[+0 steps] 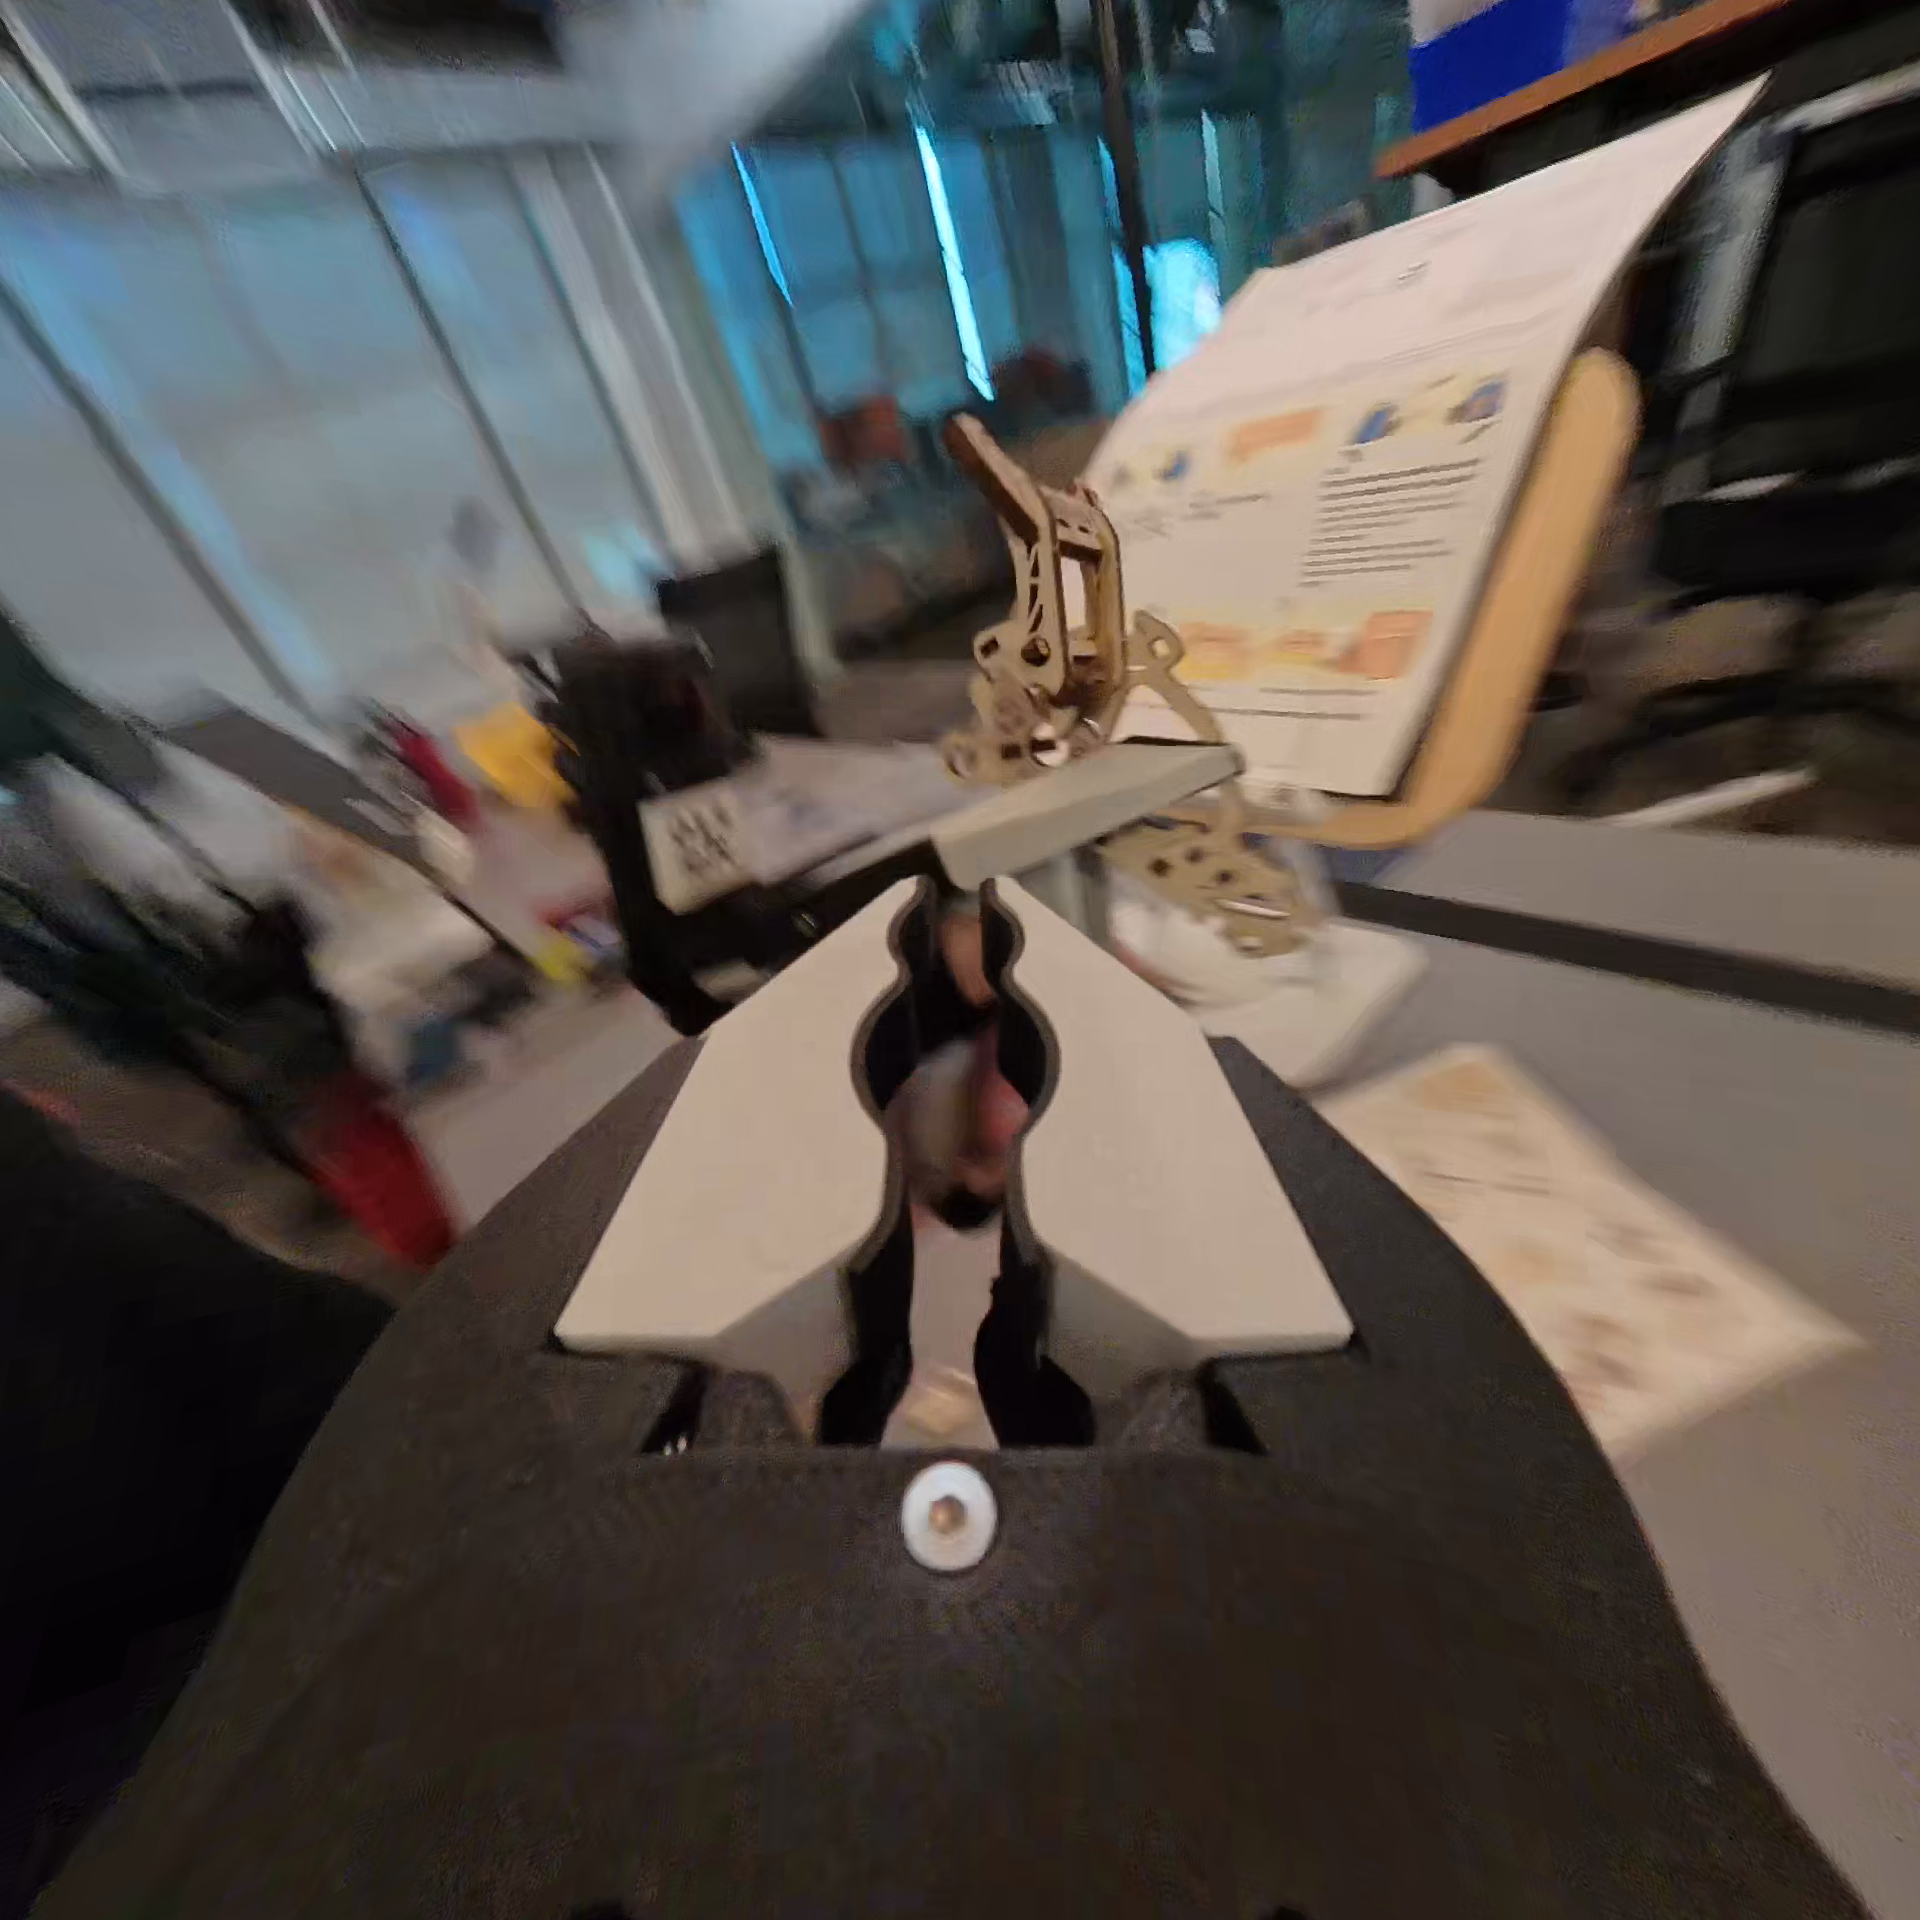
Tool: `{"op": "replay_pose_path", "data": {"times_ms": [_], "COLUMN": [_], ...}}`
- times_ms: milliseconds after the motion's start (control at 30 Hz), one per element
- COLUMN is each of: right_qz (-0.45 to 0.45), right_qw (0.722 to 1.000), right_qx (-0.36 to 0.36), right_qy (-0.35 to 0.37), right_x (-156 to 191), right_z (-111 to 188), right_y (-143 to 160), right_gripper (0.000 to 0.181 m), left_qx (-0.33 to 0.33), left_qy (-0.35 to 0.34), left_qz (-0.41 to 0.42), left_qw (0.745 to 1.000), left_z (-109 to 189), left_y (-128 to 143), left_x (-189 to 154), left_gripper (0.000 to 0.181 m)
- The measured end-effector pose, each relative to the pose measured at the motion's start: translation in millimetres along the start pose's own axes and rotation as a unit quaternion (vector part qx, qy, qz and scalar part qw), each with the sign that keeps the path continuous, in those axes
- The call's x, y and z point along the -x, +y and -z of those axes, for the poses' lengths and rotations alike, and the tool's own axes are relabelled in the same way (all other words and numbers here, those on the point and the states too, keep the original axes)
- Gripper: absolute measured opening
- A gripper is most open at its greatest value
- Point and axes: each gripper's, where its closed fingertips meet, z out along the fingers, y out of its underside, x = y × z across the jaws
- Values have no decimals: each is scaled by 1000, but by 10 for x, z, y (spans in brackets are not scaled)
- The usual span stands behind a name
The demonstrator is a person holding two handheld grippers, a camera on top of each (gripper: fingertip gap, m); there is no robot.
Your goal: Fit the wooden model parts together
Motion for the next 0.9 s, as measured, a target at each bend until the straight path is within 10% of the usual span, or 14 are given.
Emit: {"op": "replay_pose_path", "data": {"times_ms": [100, 233, 467, 900], "right_qz": [208, 454, 633, 678], "right_qw": [972, 869, 724, 664], "right_qx": [63, 119, 228, 288], "right_qy": [92, 157, 150, 130], "right_x": [-90, -30, -74, -247], "right_z": [126, 116, -123, -84], "right_y": [-154, -410, -317, -198], "right_gripper": [20, 33, 45, 29], "left_qx": [40, 96, 151, 158], "left_qy": [19, 25, -14, -23], "left_qz": [14, 4, -72, -121], "left_qw": [999, 995, 986, 980], "left_z": [-34, -47, -34, -9], "left_y": [80, 190, 292, 266], "left_x": [-57, -139, -215, -288], "left_gripper": [1, 1, 1, 1]}}
